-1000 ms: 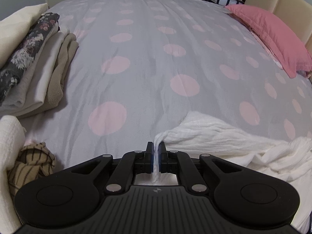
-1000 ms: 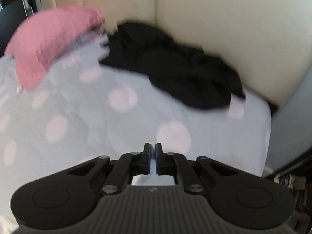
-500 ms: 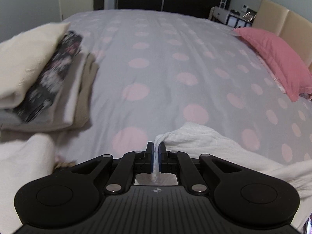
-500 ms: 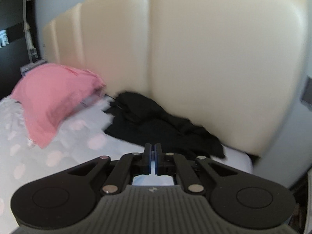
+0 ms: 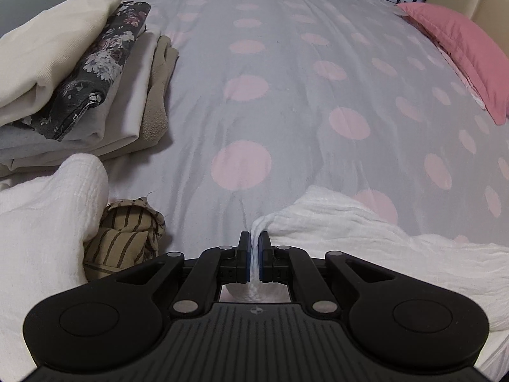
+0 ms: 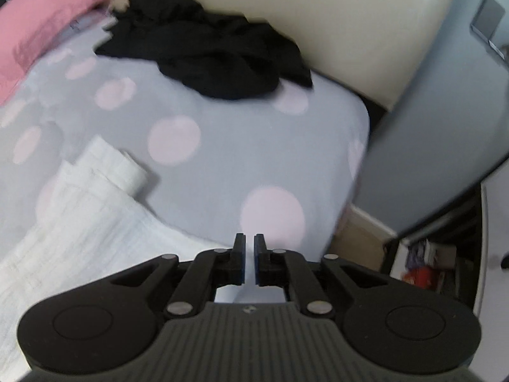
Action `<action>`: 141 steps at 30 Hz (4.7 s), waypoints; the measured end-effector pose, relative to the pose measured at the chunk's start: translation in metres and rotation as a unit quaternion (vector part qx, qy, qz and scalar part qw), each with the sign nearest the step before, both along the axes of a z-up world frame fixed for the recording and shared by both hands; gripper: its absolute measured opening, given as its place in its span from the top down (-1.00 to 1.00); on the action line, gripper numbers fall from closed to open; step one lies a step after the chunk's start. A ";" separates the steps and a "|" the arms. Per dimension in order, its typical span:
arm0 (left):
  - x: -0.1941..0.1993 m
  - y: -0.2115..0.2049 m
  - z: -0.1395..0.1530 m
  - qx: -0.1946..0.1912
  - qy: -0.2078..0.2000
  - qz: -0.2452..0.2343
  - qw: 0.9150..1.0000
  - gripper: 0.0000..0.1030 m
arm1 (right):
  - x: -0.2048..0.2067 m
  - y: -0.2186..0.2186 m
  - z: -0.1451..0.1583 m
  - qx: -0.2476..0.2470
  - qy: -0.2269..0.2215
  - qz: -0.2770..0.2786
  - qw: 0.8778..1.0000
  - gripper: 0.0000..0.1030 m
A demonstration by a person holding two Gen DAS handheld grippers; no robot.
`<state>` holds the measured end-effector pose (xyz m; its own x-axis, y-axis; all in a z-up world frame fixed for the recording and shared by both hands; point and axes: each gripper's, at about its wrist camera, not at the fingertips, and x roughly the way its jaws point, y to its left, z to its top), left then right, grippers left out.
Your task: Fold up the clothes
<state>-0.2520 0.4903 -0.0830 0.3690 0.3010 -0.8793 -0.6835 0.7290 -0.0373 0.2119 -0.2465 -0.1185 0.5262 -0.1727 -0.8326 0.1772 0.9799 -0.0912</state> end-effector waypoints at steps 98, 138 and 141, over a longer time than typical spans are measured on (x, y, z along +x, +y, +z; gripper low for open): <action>0.001 -0.006 0.027 -0.026 -0.072 -0.012 0.997 0.92 | 0.025 0.098 0.006 0.141 0.016 0.028 0.989 0.71; 0.008 -0.002 0.006 -0.038 -0.053 0.004 0.998 0.92 | 0.072 0.123 0.004 0.079 -0.010 0.022 0.997 0.94; 0.005 -0.005 0.014 -0.027 -0.064 0.004 0.998 0.92 | 0.061 0.119 0.023 0.082 -0.030 0.032 0.996 0.95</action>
<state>-0.2470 0.4853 -0.0688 0.4763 0.2580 -0.8406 -0.6771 0.7175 -0.1634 0.2734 -0.1271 -0.0953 0.5810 -0.0017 -0.8139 0.1133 0.9904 0.0788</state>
